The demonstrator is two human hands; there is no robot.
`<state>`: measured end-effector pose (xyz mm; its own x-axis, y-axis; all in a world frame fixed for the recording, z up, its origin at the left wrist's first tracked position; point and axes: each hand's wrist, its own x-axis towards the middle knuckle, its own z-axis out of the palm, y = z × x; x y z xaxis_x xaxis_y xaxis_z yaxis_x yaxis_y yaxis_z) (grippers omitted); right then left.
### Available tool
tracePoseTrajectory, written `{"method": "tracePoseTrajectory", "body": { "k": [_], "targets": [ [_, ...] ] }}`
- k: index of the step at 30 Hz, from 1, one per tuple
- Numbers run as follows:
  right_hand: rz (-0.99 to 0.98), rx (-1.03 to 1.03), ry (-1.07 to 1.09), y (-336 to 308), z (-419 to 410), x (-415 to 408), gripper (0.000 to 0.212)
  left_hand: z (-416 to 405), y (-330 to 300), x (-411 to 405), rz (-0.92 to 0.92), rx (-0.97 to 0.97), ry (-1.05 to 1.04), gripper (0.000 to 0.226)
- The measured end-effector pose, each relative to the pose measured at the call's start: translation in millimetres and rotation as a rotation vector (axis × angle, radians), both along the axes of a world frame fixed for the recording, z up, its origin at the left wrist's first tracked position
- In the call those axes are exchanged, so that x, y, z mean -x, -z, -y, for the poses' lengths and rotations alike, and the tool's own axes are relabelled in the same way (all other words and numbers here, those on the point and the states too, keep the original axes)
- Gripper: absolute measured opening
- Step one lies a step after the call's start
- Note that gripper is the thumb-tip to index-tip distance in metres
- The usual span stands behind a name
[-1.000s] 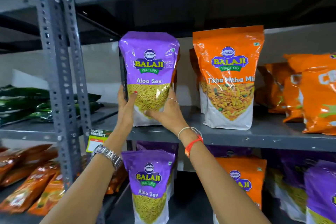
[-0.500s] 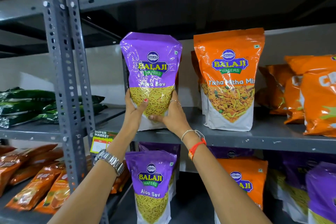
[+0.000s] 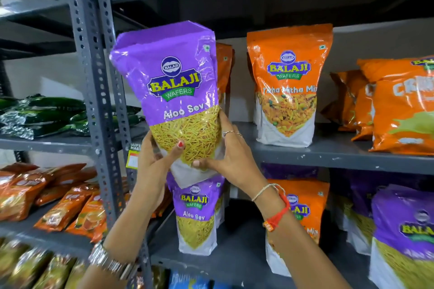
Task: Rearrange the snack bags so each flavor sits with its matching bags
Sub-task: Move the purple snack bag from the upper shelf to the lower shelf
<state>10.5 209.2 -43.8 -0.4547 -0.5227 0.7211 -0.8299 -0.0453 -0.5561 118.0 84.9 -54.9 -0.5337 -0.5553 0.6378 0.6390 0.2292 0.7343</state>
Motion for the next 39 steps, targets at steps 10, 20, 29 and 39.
{"method": "tracePoseTrajectory", "body": {
  "k": [10, 20, 29, 39],
  "targets": [
    [0.326, -0.115, -0.13, 145, -39, -2, 0.109, -26, 135, -8, 0.285, -0.07, -0.152, 0.064],
    [0.476, -0.21, 0.003, 243, -43, 24, 0.101, -56, 235, 29, 0.459, -0.13, -0.269, 0.076],
    [0.708, -0.208, 0.032, 276, -30, 65, 0.096, -52, 268, 80, 0.612, -0.111, -0.302, 0.072],
    [0.737, -0.065, 0.223, 305, -19, 79, 0.072, -48, 274, 116, 0.715, 0.022, -0.434, 0.072]
  ]
}}
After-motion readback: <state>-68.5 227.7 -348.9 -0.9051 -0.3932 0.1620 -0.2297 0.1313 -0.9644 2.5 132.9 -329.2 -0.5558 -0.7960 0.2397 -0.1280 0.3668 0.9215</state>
